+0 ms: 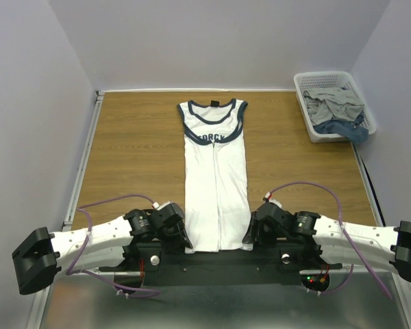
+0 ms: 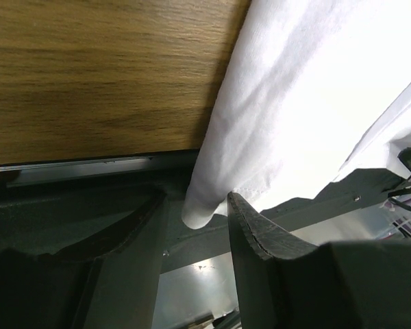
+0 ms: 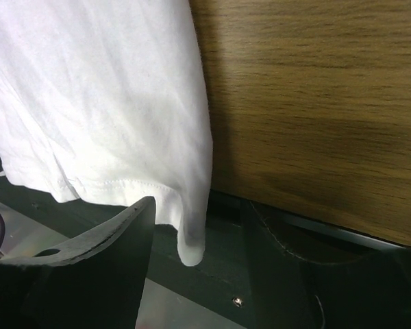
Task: Fold and stack the tank tops
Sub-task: Fold the tank top
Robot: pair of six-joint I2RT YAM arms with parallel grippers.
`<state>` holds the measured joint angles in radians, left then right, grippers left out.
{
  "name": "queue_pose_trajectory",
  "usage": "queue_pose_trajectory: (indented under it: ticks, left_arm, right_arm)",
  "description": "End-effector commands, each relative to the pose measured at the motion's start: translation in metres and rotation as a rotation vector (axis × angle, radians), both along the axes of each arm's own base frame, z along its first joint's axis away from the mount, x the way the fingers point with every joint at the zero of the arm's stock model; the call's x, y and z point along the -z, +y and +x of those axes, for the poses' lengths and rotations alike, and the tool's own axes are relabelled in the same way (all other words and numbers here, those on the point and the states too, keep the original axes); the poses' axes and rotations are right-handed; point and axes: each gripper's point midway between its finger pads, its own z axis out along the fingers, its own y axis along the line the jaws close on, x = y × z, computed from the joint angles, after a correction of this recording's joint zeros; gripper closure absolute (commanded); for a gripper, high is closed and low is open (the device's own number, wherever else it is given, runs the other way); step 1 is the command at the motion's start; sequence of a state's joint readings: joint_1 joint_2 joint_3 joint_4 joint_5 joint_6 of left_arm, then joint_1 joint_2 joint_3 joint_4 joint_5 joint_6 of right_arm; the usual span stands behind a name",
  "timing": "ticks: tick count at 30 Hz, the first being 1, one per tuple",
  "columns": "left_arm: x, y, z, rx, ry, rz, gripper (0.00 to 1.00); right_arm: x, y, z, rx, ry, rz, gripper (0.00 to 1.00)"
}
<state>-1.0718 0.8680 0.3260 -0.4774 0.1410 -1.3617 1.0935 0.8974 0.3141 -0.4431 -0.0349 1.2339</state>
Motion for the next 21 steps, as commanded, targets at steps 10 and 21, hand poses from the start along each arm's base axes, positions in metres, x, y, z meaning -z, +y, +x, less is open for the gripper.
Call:
queue_pose_trajectory:
  ticks: [10,21]
  left_arm:
    - [0.005,0.007,0.023,-0.015,-0.116,0.078,0.57]
    - [-0.001,-0.001,0.036,-0.017,-0.179,0.068,0.77]
  right_arm:
    - [-0.005,0.002,-0.001,-0.001,0.017,-0.008,0.63]
    - [-0.003,0.003,-0.001,0.002,0.024,-0.012,0.66]
